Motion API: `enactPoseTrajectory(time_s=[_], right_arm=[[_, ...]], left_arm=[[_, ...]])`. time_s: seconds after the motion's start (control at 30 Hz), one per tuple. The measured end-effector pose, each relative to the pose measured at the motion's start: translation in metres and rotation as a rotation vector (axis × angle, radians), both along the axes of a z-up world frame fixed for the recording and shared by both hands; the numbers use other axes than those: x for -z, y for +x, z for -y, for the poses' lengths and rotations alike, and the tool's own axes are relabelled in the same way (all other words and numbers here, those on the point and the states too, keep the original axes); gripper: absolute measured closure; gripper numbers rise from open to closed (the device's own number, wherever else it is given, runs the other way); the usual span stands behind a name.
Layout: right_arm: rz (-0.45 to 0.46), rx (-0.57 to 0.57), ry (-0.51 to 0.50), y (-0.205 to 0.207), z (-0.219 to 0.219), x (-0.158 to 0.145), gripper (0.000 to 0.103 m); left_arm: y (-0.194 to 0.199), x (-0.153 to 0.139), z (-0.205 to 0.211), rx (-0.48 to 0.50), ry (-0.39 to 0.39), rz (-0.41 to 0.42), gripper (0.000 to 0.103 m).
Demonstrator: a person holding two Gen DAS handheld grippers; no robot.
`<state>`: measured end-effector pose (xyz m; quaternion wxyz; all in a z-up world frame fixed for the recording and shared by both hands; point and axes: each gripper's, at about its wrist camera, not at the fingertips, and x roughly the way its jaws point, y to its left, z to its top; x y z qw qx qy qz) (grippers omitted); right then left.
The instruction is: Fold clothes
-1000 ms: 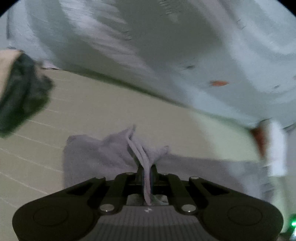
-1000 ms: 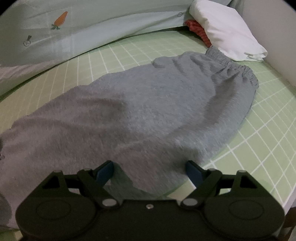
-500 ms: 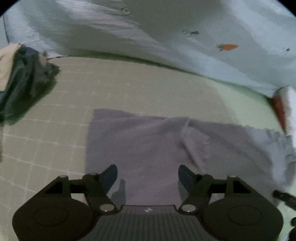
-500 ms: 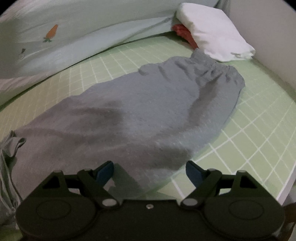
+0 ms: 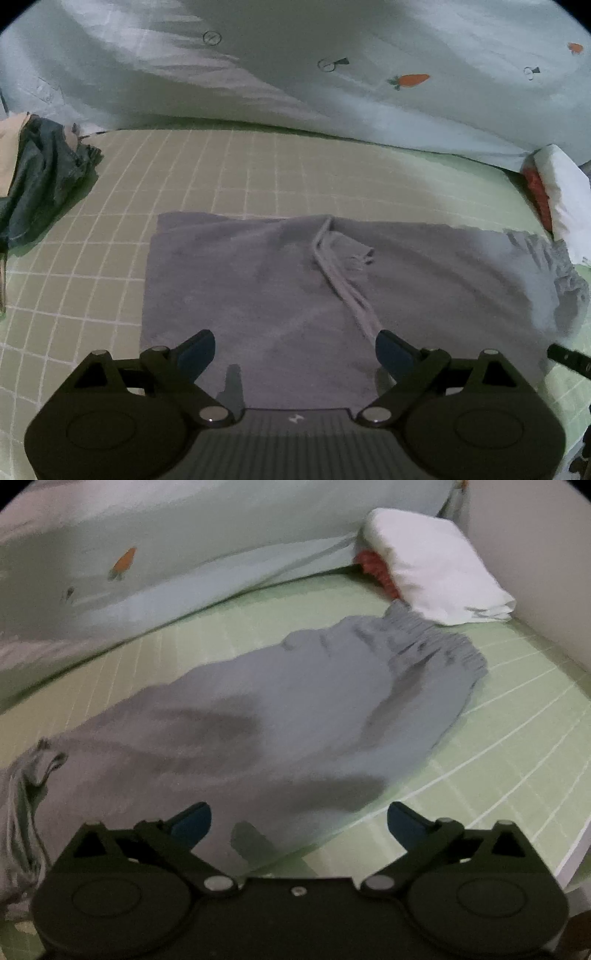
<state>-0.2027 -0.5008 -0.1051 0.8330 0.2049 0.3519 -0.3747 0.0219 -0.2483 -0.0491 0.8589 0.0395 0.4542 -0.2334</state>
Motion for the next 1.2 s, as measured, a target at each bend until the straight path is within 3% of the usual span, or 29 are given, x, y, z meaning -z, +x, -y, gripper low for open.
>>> enactPoseTrajectory(time_s=[0.23,0.47,0.67,0.87,1.0,1.03,1.07,1.13,1.2], right_arm=[[0.015,0.026,-0.016,-0.020,0.075,-0.009,0.000],[-0.015,0.016,0.002,-0.029,0.170,-0.001,0.000],[-0.030,-0.004,0.047,-0.027,0.241,0.022,0.000],[-0.030,-0.029,0.044,-0.020,0.254,0.028,0.000],[-0.021,-0.053,0.020,-0.016,0.252,0.028,0.002],[-0.019,-0.059,0.014,-0.015,0.251,0.028,0.014],[-0.017,-0.065,0.008,-0.014,0.251,0.028,0.035],[-0.013,-0.077,-0.004,-0.012,0.250,0.028,0.054],[-0.001,-0.076,-0.008,-0.009,0.247,0.025,0.060]], left_arm=[[-0.024,-0.023,0.023,-0.146,-0.052,0.044,0.009],[-0.067,-0.053,0.055,-0.260,-0.074,0.163,0.009],[-0.101,-0.057,0.072,-0.356,-0.040,0.149,0.009],[-0.123,-0.062,0.074,-0.473,0.004,0.142,0.008],[-0.130,-0.063,0.073,-0.496,0.043,0.128,0.008],[-0.130,-0.063,0.072,-0.498,0.050,0.123,0.008],[-0.130,-0.062,0.070,-0.499,0.057,0.117,0.008],[-0.129,-0.061,0.066,-0.500,0.066,0.112,0.008],[-0.125,-0.060,0.059,-0.497,0.066,0.112,0.008]])
